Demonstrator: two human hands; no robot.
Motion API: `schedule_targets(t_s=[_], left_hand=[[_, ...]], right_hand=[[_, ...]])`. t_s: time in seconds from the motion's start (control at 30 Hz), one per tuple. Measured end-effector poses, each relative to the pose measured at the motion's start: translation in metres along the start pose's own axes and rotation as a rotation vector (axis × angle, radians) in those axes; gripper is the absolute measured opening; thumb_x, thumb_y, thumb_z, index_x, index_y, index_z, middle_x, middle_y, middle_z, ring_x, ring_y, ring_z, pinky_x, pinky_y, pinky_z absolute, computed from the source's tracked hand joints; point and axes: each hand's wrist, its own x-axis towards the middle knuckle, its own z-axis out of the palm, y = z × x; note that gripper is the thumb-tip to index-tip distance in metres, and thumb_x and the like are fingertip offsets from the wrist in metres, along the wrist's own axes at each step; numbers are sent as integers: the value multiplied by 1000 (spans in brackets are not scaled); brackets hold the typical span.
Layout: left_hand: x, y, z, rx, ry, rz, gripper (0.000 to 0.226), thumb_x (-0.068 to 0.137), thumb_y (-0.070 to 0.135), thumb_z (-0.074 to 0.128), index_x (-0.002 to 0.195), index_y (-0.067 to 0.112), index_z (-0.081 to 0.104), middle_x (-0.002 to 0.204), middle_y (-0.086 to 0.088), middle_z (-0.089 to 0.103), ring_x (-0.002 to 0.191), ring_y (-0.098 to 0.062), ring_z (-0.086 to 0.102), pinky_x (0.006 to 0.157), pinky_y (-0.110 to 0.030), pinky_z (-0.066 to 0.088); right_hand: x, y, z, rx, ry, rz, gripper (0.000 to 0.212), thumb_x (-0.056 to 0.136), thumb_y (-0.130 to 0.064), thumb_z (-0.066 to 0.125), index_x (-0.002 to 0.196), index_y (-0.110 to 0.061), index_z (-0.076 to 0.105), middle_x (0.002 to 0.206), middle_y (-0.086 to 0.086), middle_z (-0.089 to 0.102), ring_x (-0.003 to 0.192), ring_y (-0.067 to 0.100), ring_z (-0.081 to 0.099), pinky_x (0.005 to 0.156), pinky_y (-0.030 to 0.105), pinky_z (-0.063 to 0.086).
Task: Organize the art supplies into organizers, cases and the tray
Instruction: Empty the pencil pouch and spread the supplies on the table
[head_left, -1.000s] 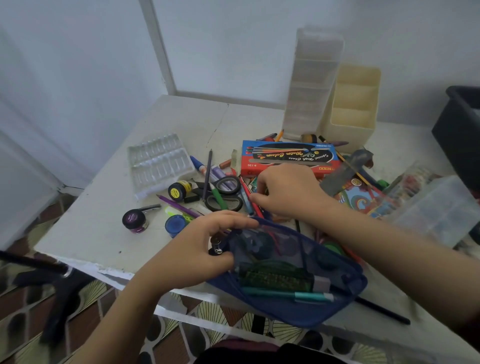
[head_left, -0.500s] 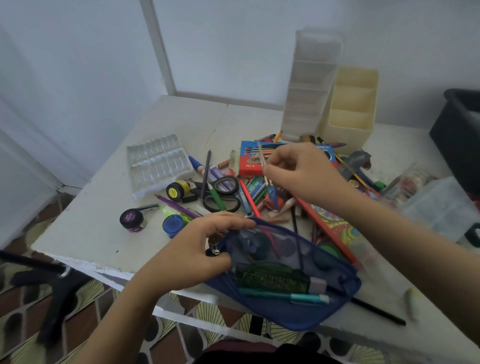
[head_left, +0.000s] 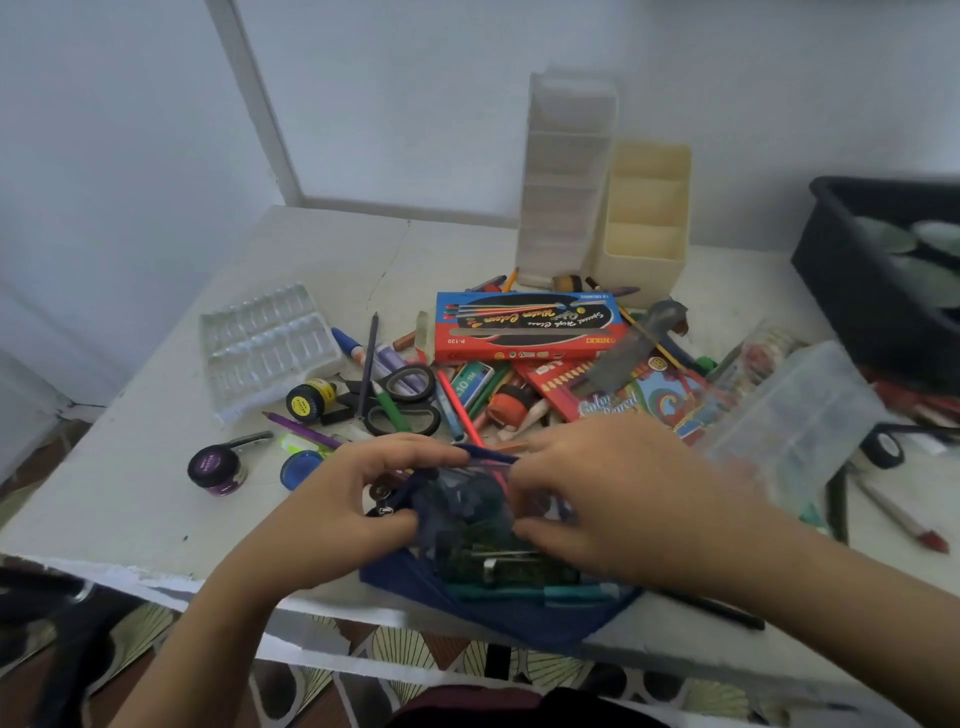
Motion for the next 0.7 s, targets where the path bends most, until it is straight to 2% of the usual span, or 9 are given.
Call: schedule_targets(t_s=[0.1, 0.2, 0.27, 0.37, 0.43, 0.5, 0.57, 0.63, 0.7], left_hand=[[4, -1, 1, -5, -7, -2, 54, 59, 30, 56, 107, 53, 61, 112, 28, 61, 108, 4, 57, 80, -8, 47], [9, 1, 3, -18, -17, 10, 54, 57, 34, 53, 107, 50, 63, 112, 25, 63, 107, 3, 58, 81, -10, 48], [10, 3, 6, -61, -35, 15, 51, 58, 29, 55, 105, 47, 66, 112, 22, 63, 107, 1, 59, 79, -12, 50], [13, 6, 11, -101, -47, 24, 52, 67, 5, 57, 104, 39, 70, 109, 21, 64, 105, 0, 60, 76, -12, 51], [14, 8, 13, -110, -44, 20, 52, 71, -5, 56, 107, 31, 69, 109, 22, 64, 104, 2, 60, 74, -11, 51], [15, 8, 14, -112, -43, 19, 53, 73, -11, 55, 108, 27, 68, 109, 22, 64, 104, 2, 60, 74, -12, 52], [17, 8, 15, -108, -44, 12, 53, 75, -13, 55, 109, 26, 68, 110, 20, 64, 106, -1, 60, 75, -16, 53], [18, 9, 17, -97, -53, 18, 49, 72, -3, 57, 109, 27, 67, 110, 20, 64, 107, -2, 60, 78, -19, 54], [20, 11, 18, -119, -70, 11, 49, 68, 5, 54, 109, 29, 67, 110, 20, 64, 108, -3, 60, 78, -22, 55]], right_hand=[[-12, 1, 1, 20, 77, 34, 7, 74, -36, 63, 72, -29, 64, 75, -7, 46, 61, 10, 42, 43, 23, 32], [-24, 4, 1, 39, 18, 152, 16, 86, -34, 56, 101, -33, 61, 92, -6, 33, 81, 10, 36, 62, 28, 36], [-33, 10, -4, 9, -67, 186, 24, 87, -39, 56, 111, -36, 56, 99, -8, 33, 89, 9, 37, 70, 27, 37], [-38, 23, -18, 245, -110, 210, 19, 83, -45, 58, 101, -38, 62, 104, -17, 41, 89, -2, 45, 75, 18, 43], [-34, 42, -26, 444, 8, 301, 11, 82, -42, 57, 88, -36, 64, 93, -20, 49, 80, -5, 50, 68, 10, 43], [-25, 74, -27, 348, 156, 418, 5, 87, -30, 59, 83, -30, 63, 80, -19, 51, 70, -3, 52, 61, 6, 40], [-14, 110, -17, 109, 199, 611, 9, 88, -24, 59, 87, -19, 67, 76, -11, 51, 69, 5, 51, 58, 13, 37], [-4, 136, -3, -16, 180, 801, 19, 85, -26, 59, 91, -10, 68, 83, 1, 57, 76, 16, 55, 62, 26, 42], [4, 146, 8, -35, 110, 894, 23, 84, -30, 61, 93, -10, 67, 84, 3, 60, 78, 19, 57, 58, 26, 42]])
